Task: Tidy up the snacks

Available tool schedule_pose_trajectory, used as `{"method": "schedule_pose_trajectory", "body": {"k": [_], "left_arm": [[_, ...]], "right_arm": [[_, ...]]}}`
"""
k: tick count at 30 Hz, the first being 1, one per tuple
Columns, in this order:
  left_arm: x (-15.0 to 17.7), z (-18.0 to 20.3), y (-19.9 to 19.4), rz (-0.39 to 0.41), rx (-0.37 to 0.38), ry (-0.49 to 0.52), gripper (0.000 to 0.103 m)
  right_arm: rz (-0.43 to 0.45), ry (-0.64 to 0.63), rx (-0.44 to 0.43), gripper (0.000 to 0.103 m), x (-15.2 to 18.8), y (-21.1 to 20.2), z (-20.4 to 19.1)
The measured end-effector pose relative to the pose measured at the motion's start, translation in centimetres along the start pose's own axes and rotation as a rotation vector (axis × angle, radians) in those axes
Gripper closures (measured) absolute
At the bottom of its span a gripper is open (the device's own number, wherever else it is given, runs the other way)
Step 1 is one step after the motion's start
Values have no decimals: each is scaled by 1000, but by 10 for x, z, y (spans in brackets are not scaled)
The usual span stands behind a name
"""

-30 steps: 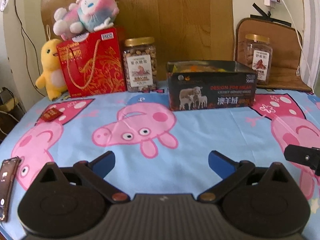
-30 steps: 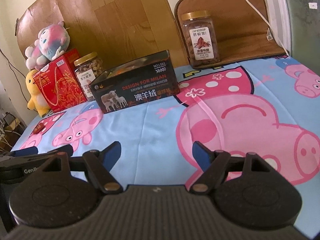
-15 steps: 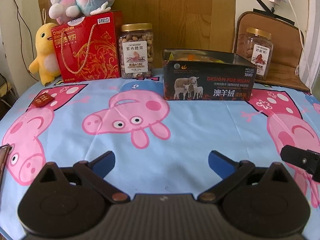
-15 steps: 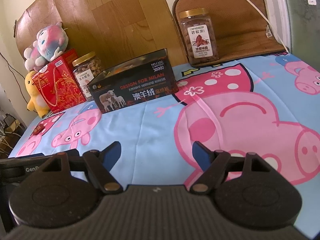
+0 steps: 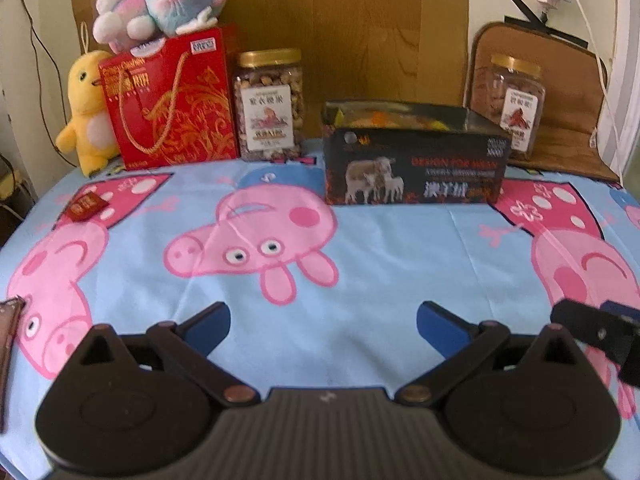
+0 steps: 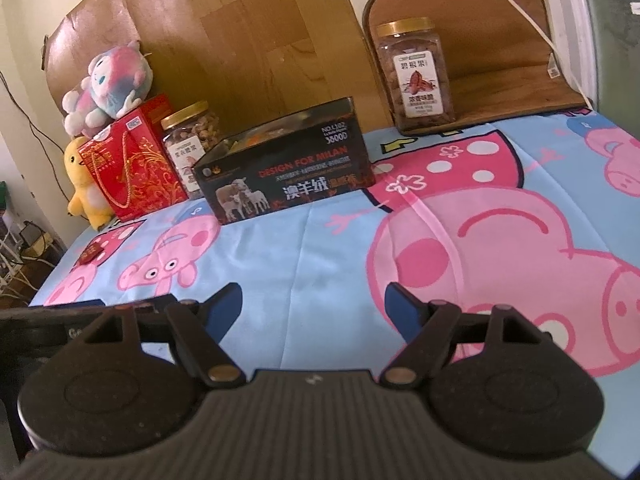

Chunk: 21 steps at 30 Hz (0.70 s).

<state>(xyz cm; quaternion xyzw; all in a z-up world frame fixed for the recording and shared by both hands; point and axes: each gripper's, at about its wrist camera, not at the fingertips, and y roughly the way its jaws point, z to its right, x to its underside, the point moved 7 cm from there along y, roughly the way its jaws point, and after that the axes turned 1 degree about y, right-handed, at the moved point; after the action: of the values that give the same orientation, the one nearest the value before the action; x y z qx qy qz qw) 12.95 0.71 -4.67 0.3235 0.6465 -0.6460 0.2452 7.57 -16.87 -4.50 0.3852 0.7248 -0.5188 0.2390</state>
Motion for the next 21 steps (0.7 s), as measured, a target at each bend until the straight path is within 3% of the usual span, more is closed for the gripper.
{"method": "schedule_pose_trajectory", "body": {"k": [11,21], "left_arm": [[-10,6,4,-24,-16,12,0],[-9,28,10,-57,-23,54,0]], "right_arm": [[11,-3,-70,23,-14,-4,-5],[12,36,-76,23,-9,-8,14]]}}
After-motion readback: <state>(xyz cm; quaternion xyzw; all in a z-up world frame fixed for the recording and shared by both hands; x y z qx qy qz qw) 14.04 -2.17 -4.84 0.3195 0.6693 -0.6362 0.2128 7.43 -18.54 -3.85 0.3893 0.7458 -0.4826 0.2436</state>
